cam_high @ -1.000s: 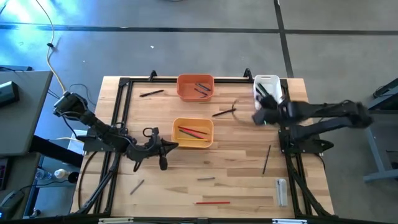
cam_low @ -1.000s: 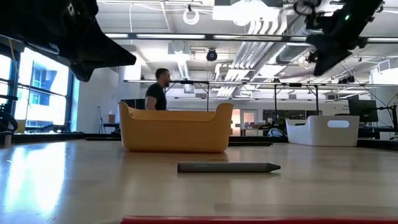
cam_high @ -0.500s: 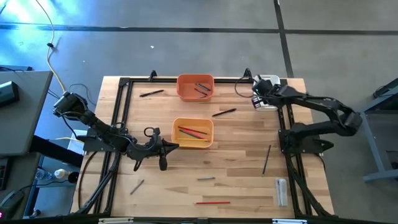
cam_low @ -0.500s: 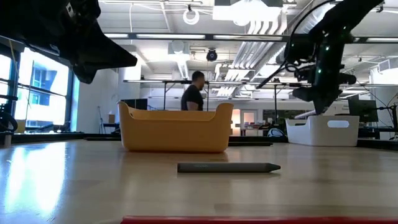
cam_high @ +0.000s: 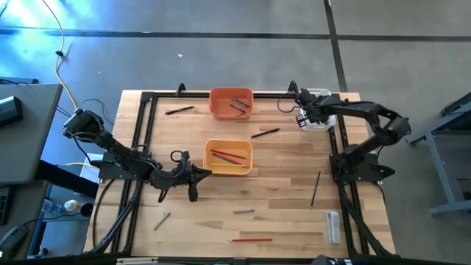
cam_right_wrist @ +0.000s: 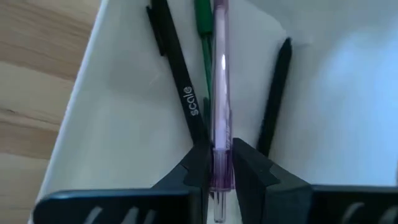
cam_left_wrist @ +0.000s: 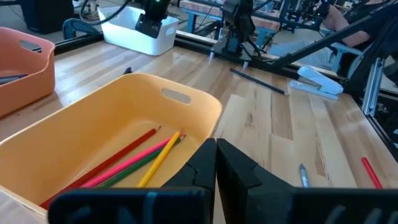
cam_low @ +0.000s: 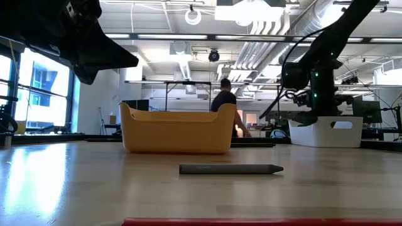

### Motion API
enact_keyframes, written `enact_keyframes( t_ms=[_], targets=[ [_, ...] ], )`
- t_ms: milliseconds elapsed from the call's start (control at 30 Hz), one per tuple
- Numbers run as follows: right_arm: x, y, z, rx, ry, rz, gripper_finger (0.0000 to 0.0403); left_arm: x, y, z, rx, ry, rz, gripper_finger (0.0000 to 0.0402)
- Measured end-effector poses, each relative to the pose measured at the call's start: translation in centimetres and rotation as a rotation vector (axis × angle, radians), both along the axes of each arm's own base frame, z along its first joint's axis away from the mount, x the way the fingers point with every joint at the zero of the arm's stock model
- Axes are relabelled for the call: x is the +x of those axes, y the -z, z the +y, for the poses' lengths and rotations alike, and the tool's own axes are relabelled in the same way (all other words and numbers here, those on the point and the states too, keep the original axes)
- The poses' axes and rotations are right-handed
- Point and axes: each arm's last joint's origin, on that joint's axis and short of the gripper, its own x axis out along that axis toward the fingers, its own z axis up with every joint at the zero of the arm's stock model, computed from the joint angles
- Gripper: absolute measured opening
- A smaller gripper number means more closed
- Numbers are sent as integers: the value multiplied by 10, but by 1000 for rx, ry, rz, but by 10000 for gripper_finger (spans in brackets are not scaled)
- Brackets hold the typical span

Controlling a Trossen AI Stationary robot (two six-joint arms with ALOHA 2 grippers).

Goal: Sort crayons/erasers/pens/pencils in bins
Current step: Put the purple pen into the white bin, then put the right gray crayon into the orange bin

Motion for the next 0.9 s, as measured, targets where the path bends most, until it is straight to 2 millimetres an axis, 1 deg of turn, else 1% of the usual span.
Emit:
enact_keyframes(
  t_ms=[133, 233, 367, 500, 600, 667, 733, 800, 900],
  targets=[
    [1, 2, -2, 5, -1, -12, 46, 0, 0, 0, -1, 2, 1, 0],
    [4, -1, -6, -30, -5, -35, 66, 0, 0, 0, -3, 12, 2, 0],
    [3, -3, -4, -13, -26, -15, 98, 0, 0, 0, -5, 15, 3, 0],
    [5, -21, -5, -44, -62, -18, 119, 0, 0, -1, -1, 19, 5, 0],
    [5, -43, 0, -112, -86, -41, 119, 0, 0, -1, 0, 27, 9, 0],
    [4, -58, 8, -141, -131, -77, 112, 0, 2, -1, 14, 38, 28, 0],
    [4, -71, 21, -144, -211, -119, 96, 0, 2, -1, 20, 49, 39, 0],
    [8, -83, 38, -149, -318, -161, 74, 0, 3, -1, 19, 55, 41, 0],
    [17, -97, 69, -172, -487, -225, 34, 0, 3, -1, 18, 56, 41, 0]
  ],
)
